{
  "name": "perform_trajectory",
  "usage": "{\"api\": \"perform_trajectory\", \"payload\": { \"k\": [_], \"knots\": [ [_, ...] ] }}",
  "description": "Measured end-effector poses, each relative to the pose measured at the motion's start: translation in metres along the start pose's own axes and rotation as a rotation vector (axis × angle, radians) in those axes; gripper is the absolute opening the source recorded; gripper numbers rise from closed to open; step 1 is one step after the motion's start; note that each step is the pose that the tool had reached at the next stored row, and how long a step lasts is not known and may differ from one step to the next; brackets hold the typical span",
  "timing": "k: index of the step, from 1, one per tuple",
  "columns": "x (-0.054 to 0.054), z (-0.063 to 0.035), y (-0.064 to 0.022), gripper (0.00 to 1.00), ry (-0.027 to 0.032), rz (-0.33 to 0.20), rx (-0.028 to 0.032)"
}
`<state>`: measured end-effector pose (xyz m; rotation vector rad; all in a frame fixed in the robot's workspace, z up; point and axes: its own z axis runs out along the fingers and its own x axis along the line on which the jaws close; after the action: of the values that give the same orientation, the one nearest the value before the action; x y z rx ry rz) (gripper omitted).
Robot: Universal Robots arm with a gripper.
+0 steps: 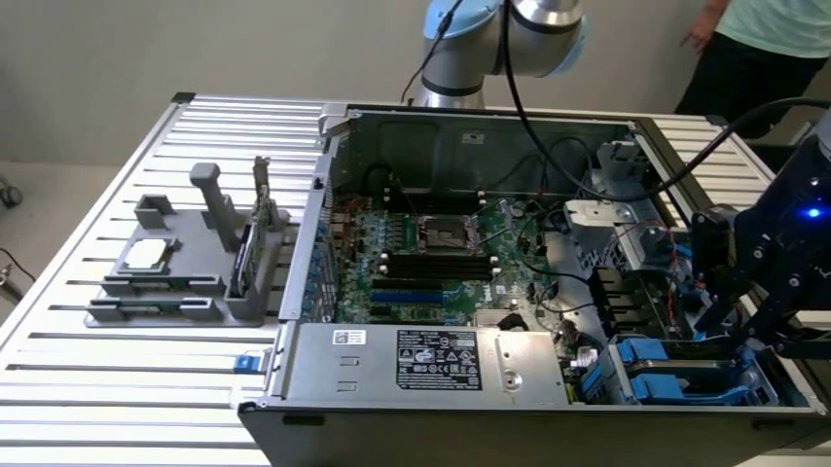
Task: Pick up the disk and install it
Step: 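Insert the first disk wire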
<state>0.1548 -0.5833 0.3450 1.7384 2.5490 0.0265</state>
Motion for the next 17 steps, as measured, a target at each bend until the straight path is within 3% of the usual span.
{"api": "perform_trajectory", "payload": {
  "k": [6, 9, 13, 15, 17],
  "knots": [
    [-0.003, 0.0002, 0.0006, 0.31, 0.0157, 0.002, 0.0064],
    [-0.006, -0.0012, 0.0024, 0.31, 0.0190, 0.002, 0.0104],
    [-0.010, -0.0018, 0.0060, 0.31, 0.0254, 0.002, 0.0095],
    [-0.012, -0.0014, 0.0069, 0.31, 0.0350, 0.003, 0.0058],
    [-0.014, -0.0001, 0.0064, 0.31, 0.0505, 0.005, -0.0003]
  ]
}}
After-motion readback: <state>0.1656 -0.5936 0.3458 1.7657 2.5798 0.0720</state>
